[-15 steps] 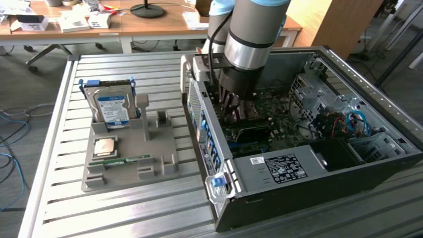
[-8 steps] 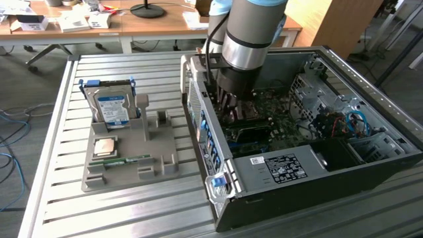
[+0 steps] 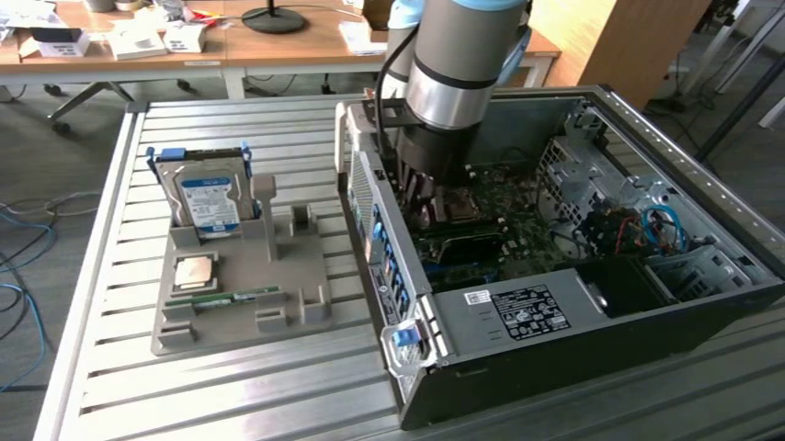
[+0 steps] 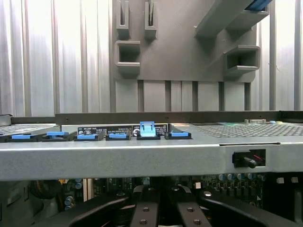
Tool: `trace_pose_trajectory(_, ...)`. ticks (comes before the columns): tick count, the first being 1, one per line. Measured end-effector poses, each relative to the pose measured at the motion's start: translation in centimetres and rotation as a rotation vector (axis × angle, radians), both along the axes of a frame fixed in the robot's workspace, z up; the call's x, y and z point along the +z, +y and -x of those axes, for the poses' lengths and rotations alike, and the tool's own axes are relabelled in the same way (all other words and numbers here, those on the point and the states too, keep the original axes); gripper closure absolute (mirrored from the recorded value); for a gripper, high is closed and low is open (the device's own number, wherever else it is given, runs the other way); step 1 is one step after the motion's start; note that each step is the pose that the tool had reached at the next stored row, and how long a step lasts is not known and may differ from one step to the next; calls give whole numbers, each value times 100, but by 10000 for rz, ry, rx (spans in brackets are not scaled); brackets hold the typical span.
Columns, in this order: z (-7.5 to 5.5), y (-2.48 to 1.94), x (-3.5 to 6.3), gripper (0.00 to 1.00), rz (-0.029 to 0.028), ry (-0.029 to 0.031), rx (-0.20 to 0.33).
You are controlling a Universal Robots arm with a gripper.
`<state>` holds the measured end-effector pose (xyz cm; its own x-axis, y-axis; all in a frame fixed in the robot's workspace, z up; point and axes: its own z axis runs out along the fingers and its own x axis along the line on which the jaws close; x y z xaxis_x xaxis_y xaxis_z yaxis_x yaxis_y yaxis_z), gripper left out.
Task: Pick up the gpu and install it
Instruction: 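Press down on the gpu until it lock into place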
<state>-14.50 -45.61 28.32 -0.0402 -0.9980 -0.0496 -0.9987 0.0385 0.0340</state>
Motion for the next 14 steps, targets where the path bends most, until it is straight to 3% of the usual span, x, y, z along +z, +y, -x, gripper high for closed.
trace_pose_trajectory(14, 44, 27, 0, 89, 36, -1, 0)
